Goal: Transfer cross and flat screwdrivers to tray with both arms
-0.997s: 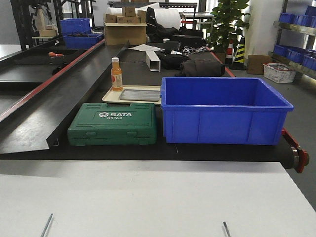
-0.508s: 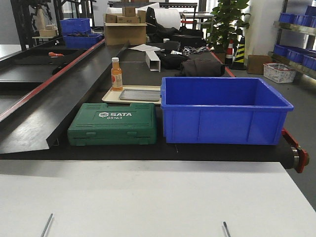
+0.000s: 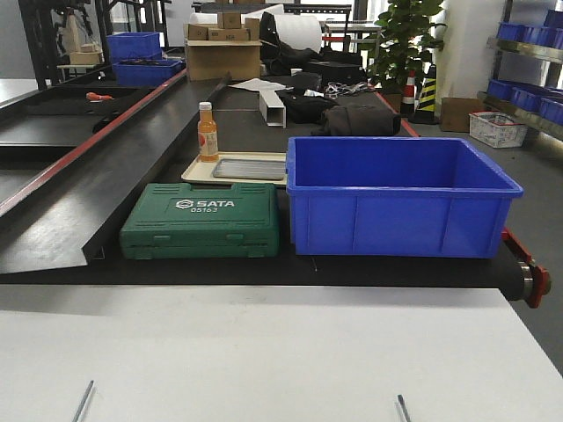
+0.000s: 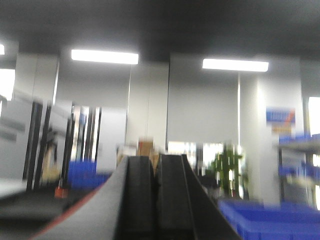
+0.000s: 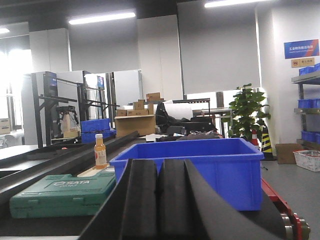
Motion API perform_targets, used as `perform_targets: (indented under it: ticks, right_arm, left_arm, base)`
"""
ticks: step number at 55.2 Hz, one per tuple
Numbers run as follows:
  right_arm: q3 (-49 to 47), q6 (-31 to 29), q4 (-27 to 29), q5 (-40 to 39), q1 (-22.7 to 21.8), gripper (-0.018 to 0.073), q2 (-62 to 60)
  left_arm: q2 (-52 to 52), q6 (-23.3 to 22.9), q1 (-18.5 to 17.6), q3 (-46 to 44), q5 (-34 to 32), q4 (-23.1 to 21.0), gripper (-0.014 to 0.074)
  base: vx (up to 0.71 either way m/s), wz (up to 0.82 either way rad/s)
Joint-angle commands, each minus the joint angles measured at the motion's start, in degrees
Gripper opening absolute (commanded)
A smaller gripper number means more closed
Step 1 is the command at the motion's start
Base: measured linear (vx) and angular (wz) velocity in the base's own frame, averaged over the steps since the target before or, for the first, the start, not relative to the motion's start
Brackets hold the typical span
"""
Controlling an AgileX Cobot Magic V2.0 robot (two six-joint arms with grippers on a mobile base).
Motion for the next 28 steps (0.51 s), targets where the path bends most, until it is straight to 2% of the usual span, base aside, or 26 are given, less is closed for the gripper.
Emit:
perform_targets:
  ticks: [1, 6, 10, 20, 28]
  right_arm:
    - [-10.23, -2.49, 0.0, 4.39, -0.1, -0.0008, 6.66]
    - [-15.59, -4.18, 0.0, 7.32, -0.1, -0.0004, 13.42]
    - [-17.45, -4.8, 0.32, 7.32, -0.1, -0.0003, 18.53]
    - [-17.84, -4.72, 0.55, 5.77, -0.1, 0.0027, 30.71]
    - [-17.84, -4.72, 0.55, 5.35, -0.1, 0.0116, 39.26]
  left_arm:
    - [5.84, 2.24, -0.07, -11.1, 4.09, -0.09, 0.0013]
    - [13.01, 6.28, -0.07, -17.56, 13.05, -0.09, 0.0024]
    - [18.55, 7.66, -0.07, -19.61, 16.52, -0.09, 0.0032]
    - [30.17, 7.59, -0.07, -19.68, 16.56, -0.15, 0.0066]
    - [37.28, 7.59, -0.07, -19.68, 16.63, -0.15, 0.0162]
  base:
    - [0.0, 0.0]
    - [0.0, 0.0]
    - [0.0, 0.01]
    - [0.0, 0.0]
    - [0.0, 0.0]
